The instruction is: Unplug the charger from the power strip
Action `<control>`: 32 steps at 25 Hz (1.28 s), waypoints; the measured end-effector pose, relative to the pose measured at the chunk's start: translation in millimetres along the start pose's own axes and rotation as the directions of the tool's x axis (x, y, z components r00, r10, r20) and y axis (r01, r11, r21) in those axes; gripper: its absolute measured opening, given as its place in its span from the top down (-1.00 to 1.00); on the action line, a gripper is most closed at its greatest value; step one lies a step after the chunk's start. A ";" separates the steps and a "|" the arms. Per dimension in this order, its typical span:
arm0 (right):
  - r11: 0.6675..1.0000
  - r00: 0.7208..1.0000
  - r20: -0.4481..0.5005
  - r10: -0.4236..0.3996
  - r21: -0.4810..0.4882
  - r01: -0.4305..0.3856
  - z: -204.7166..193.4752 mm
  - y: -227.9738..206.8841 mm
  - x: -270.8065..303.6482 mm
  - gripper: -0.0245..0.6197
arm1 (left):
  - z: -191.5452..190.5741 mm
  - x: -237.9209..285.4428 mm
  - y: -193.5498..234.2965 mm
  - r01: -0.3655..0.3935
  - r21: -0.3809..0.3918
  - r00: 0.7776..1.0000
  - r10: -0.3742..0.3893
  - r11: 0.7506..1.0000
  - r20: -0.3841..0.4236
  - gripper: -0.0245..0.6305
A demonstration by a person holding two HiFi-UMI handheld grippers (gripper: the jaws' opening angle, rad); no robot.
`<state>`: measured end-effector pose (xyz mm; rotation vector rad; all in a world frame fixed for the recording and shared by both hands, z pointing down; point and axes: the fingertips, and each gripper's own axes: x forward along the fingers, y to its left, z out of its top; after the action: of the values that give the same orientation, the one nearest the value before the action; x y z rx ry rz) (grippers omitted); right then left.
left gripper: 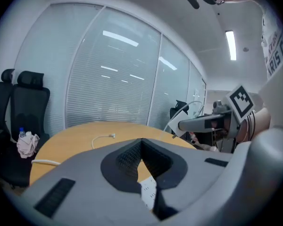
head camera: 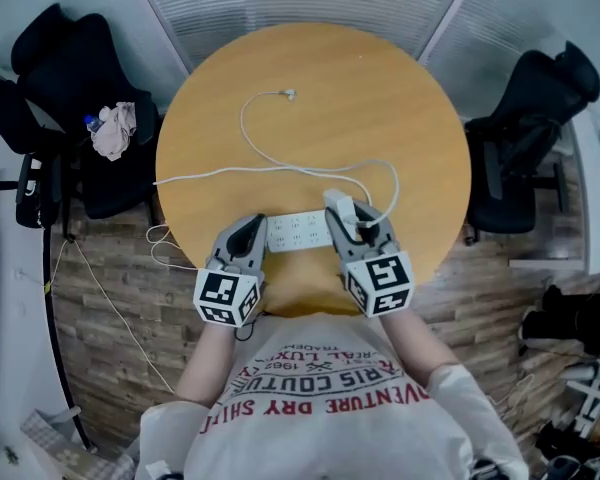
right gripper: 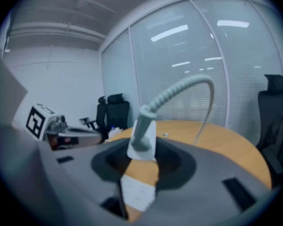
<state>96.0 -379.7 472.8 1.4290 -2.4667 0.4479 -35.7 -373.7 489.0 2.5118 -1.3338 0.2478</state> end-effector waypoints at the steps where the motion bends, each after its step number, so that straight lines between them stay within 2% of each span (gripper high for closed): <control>1: 1.000 1.000 0.029 0.007 -0.007 -0.007 6.7 1.4 -2.8 0.43 | 11.9 -5.7 -0.2 -0.005 0.010 1.000 0.004 1.000 0.027 0.84; 5: 0.999 0.995 0.095 0.039 -0.038 -0.035 23.9 6.5 -10.7 0.43 | 48.5 -25.5 -3.7 -0.018 0.058 0.994 0.012 0.998 0.111 0.84; 12: 0.998 0.994 0.105 0.041 -0.043 -0.036 27.0 5.9 -11.3 0.43 | 76.7 -33.9 -9.6 -0.016 0.092 0.982 -0.002 0.996 0.190 0.84; 32: 0.998 0.995 0.088 0.037 -0.055 -0.032 25.1 4.5 -6.8 0.43 | 68.7 -30.7 -4.3 -0.040 0.099 0.986 0.023 0.994 0.167 0.84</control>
<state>93.8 -381.9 446.6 1.4164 -2.5564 0.3287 -48.1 -370.1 414.8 2.6473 -1.4595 0.1183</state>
